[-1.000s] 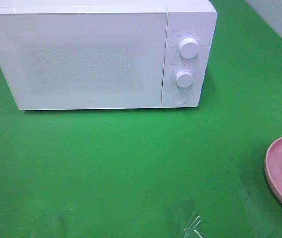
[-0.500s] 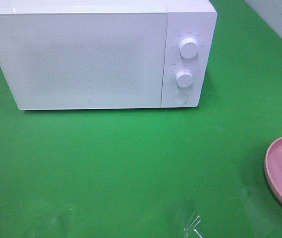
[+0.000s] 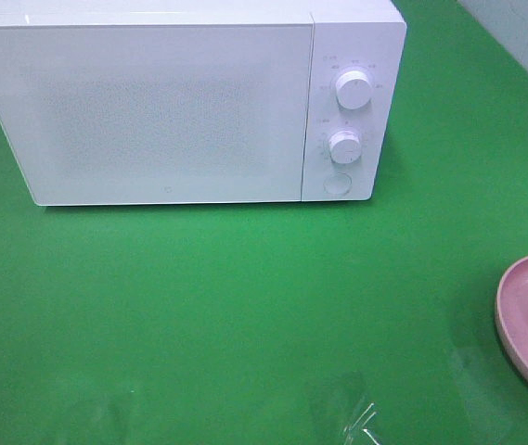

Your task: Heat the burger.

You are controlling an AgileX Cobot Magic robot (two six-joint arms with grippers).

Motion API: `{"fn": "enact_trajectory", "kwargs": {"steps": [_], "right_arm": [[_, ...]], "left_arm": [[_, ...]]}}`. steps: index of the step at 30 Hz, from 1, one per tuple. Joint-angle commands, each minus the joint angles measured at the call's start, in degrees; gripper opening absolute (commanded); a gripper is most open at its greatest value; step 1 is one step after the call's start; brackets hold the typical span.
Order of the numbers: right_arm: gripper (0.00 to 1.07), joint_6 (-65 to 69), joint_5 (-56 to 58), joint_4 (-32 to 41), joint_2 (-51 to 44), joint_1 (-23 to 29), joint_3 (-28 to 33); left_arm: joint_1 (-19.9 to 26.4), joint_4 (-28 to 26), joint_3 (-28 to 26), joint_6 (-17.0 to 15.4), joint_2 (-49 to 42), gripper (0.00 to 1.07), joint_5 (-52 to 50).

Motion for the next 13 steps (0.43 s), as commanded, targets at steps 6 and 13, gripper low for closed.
{"fn": "enact_trajectory", "kwargs": {"steps": [6,13], "right_arm": [[0.75,-0.7,-0.6,0.3,-1.3,-0.3,0.1],[0.75,-0.7,-0.6,0.3,-1.3,-0.3,0.1]], "left_arm": [[0.1,0.1,0.1,0.2,-1.5,0.99,-0.2],[0.1,0.1,0.1,0.2,-1.5,0.99,-0.2]]}}
